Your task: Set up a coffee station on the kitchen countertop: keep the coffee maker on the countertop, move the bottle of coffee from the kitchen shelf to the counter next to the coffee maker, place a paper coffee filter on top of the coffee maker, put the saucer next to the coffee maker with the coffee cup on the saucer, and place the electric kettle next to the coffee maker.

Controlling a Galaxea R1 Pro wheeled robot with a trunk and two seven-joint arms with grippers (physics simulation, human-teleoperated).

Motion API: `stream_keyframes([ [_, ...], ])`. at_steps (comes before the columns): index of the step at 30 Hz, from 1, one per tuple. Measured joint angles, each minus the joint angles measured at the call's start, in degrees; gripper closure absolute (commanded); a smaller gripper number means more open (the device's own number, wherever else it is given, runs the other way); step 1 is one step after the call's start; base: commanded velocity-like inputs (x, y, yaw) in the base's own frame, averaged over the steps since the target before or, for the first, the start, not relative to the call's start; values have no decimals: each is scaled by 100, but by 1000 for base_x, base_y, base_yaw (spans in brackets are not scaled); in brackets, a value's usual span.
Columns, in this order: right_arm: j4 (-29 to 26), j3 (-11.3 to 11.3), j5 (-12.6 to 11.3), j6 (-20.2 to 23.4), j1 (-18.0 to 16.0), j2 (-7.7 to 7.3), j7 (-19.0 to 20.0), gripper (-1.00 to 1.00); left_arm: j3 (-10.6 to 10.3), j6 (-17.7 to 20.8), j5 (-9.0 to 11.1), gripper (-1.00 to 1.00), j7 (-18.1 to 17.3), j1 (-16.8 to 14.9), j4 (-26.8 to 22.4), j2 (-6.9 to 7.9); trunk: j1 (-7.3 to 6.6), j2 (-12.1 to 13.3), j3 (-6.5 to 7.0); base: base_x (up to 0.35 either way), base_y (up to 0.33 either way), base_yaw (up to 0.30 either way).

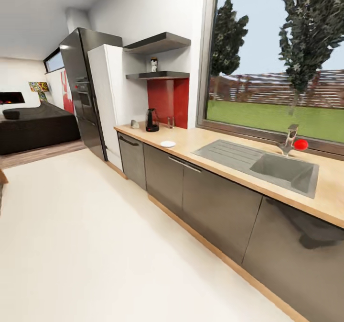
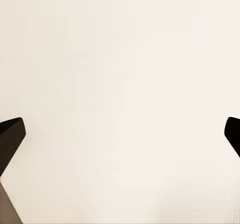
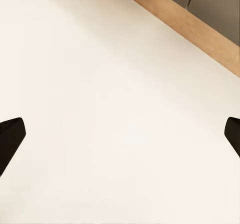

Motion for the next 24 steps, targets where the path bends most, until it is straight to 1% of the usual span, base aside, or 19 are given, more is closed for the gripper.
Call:
stream_keyframes([
  [7,-1,-2,0,0,0,0,0,-100,0,2,0,-100,0,0,0,1,0,0,0,339,4,275],
  [14,-1,-1,0,0,0,1,0,-100,1,1,0,-100,0,0,0,1,0,0,0,339,66,255],
  [24,1,20,21,-8,1,-21,16,-100,0,1,0,-100,0,-1,2,1,0,0,0,339,44,22],
])
